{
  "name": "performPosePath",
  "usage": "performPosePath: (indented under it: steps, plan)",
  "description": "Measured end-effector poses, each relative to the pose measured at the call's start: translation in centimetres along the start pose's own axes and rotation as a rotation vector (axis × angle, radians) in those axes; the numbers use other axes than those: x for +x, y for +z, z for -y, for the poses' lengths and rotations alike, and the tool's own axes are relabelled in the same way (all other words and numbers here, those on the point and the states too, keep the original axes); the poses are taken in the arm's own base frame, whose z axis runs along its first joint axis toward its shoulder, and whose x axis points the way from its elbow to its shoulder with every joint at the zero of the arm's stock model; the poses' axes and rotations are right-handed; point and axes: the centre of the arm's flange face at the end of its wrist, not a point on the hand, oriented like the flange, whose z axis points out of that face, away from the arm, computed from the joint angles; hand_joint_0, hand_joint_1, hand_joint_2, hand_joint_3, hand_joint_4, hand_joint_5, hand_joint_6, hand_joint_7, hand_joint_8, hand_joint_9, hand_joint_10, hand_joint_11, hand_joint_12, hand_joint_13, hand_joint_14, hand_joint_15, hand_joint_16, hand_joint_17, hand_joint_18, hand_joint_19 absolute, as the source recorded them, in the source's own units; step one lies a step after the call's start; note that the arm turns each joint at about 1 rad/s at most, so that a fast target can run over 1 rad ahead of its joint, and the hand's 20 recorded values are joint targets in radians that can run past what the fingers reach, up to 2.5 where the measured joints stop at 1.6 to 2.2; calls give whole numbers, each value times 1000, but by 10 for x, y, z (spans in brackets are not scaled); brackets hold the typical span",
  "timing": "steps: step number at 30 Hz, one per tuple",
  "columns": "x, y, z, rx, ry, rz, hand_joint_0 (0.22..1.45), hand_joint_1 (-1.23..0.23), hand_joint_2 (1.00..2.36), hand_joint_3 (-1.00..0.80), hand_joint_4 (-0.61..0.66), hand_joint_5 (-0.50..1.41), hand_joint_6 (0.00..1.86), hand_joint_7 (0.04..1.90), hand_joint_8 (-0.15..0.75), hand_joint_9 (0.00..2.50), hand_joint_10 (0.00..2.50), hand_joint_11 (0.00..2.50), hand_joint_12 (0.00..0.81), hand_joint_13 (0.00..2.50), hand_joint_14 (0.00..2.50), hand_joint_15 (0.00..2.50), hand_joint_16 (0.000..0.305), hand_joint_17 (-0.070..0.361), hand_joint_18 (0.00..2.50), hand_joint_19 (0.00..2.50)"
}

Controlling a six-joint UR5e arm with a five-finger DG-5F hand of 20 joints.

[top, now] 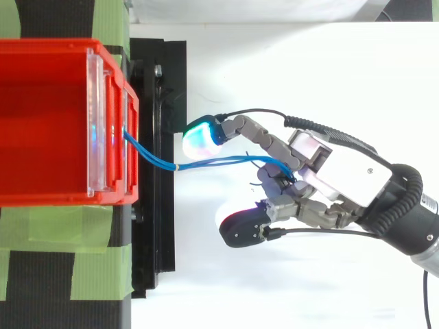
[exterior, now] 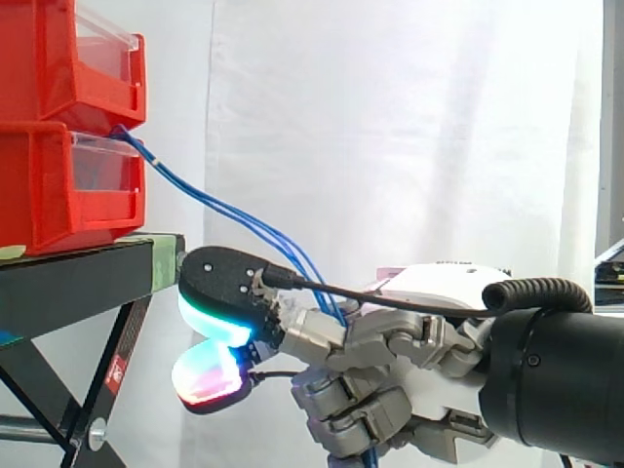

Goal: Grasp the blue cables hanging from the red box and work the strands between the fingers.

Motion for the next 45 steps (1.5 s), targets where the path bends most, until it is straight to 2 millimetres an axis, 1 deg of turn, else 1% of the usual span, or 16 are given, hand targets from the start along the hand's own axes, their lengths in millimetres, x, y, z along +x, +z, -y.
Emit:
performPosePath:
  steps: [10,12,14,18,20,21,29,35,45]
  plan:
    - [-3,-3,4,30,-47,-12,758,-519,1000,-1000,230,-141,12,1020,446,1078,2500,2500,514,1517,2500,1595,60,136,1820,810]
    - [-4,-4,5,34,-53,-14,758,-519,1000,-1000,230,-142,11,1020,446,1078,2500,2500,516,1516,2500,1619,59,133,1818,806]
    - [-4,-4,5,37,-57,-15,757,-519,1000,-1000,231,-143,12,1020,448,1080,2500,2500,513,1516,2500,1586,59,133,1819,808]
    - [-4,-4,6,39,-60,-15,759,-519,1000,-1000,226,-143,11,1020,449,1080,2500,2500,515,1514,2500,1614,60,134,1818,802]
    - [-4,-4,6,40,-60,-15,758,-520,1000,-1000,230,-143,11,1016,449,1079,2500,2500,512,1514,2500,1588,59,134,1814,811]
    - [-4,-4,6,40,-61,-15,758,-520,1000,-1000,230,-142,11,1016,448,1080,2500,2500,514,1515,2500,1621,59,134,1814,807]
    - [-4,-4,6,40,-61,-16,757,-517,1000,-1000,226,-146,12,1020,448,1080,2500,2500,509,1511,2500,1581,59,133,1814,810]
    - [-4,-4,6,40,-61,-16,757,-516,1000,-1000,230,-146,12,1015,452,1080,2500,2500,511,1512,2500,1613,58,130,1811,798]
    - [-4,-4,6,40,-61,-16,758,-516,1000,-1000,226,-147,12,1015,446,1077,2500,2500,506,1506,2500,1582,58,130,1808,793]
